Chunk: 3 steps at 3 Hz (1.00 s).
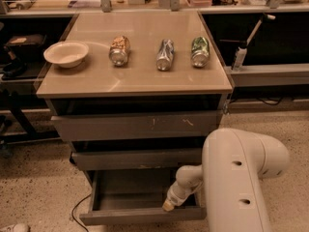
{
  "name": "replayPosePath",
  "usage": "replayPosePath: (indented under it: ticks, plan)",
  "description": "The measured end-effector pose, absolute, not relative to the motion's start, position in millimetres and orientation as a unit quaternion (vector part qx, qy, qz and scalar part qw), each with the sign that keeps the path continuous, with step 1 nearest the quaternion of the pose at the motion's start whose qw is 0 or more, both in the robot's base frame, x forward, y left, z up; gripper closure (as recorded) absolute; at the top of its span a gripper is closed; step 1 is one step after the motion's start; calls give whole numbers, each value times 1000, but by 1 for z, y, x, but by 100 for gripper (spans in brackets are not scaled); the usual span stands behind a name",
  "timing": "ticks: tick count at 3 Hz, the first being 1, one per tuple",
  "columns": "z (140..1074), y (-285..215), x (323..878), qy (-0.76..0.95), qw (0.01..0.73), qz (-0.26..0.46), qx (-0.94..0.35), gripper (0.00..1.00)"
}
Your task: Open bottom drawer
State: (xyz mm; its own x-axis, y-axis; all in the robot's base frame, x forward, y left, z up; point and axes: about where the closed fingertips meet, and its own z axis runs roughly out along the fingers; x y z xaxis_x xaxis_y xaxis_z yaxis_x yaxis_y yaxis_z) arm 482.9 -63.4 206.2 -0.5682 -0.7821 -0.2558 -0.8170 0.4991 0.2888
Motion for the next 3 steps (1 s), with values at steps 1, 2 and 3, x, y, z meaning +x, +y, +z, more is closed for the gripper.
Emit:
replayPosePath:
  ticks: [1, 2, 3]
  plan:
    - [206, -63, 483, 865, 46, 191, -462, 11]
    - [206, -63, 483, 865, 46, 191, -462, 0]
    - [206, -63, 483, 865, 46, 191, -462, 0]
